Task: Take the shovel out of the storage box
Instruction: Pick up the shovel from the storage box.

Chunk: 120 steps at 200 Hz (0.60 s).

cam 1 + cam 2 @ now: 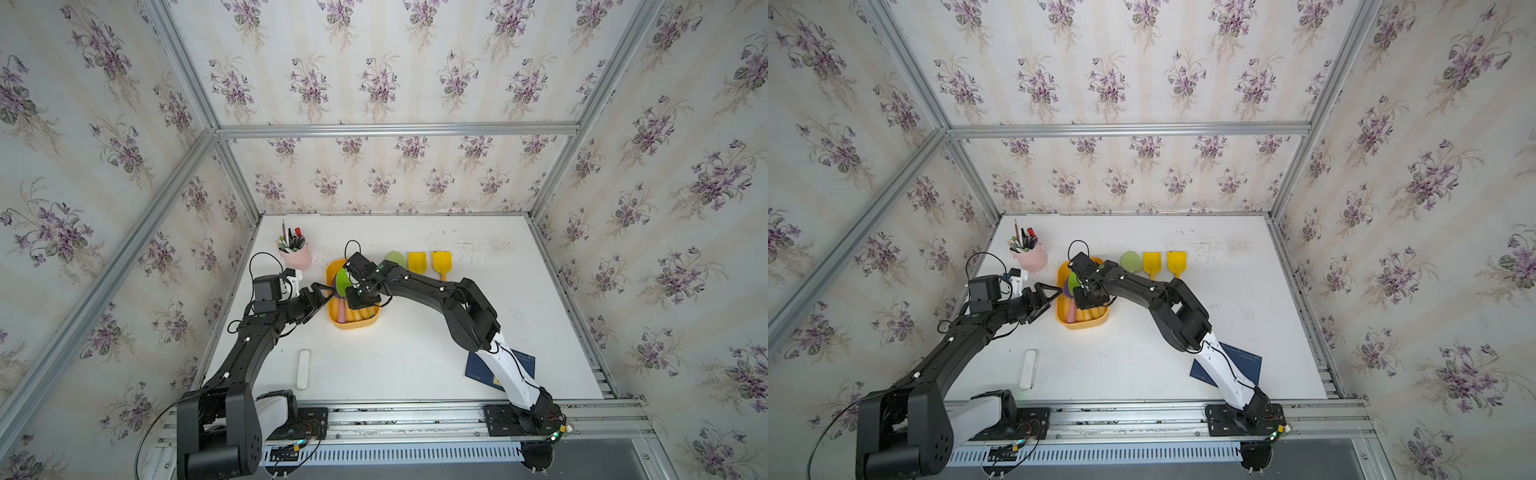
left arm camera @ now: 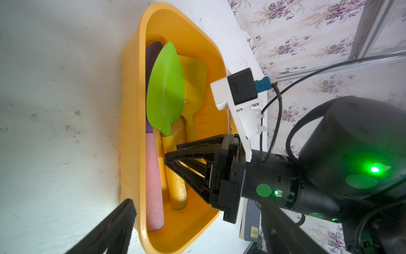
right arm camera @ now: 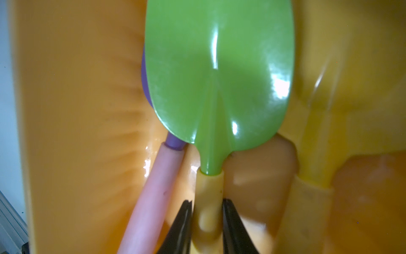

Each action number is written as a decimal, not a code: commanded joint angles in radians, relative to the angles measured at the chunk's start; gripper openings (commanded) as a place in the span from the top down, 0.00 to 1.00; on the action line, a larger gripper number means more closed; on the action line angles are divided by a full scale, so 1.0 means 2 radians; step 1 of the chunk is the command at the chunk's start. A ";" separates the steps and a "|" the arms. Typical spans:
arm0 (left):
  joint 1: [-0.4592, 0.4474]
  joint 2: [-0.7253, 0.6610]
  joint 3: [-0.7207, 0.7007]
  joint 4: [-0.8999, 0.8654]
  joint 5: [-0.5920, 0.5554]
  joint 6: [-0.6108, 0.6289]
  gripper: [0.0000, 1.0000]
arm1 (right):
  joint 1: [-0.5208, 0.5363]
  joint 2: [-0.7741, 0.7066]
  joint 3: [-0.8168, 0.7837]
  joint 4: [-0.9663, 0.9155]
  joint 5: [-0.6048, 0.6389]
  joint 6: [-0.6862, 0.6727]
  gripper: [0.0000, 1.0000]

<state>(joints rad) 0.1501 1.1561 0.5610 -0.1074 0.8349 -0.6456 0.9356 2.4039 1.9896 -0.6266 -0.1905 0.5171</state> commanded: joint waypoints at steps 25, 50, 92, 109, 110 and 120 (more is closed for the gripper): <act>0.000 -0.003 0.006 0.012 0.003 0.004 0.11 | 0.000 -0.004 0.000 0.008 -0.006 0.008 0.82; 0.000 -0.004 0.007 0.039 0.027 -0.020 0.10 | 0.001 -0.020 -0.001 0.012 -0.002 0.010 0.83; -0.001 -0.038 0.010 0.065 0.038 -0.068 0.07 | -0.002 -0.058 0.000 0.008 0.020 0.005 0.85; -0.004 -0.054 0.009 0.086 0.037 -0.100 0.05 | -0.005 -0.075 -0.002 0.002 0.024 0.002 0.86; -0.004 -0.055 0.009 0.087 0.037 -0.102 0.04 | -0.005 -0.077 -0.002 0.002 0.024 0.002 0.86; -0.011 -0.058 0.012 0.103 0.037 -0.122 0.04 | -0.008 -0.091 -0.008 0.001 0.028 0.001 0.87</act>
<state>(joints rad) 0.1440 1.0603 0.5728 -0.0010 0.8936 -0.7803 0.9295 2.2730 1.9850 -0.6266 -0.1688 0.5270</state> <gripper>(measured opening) 0.952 0.223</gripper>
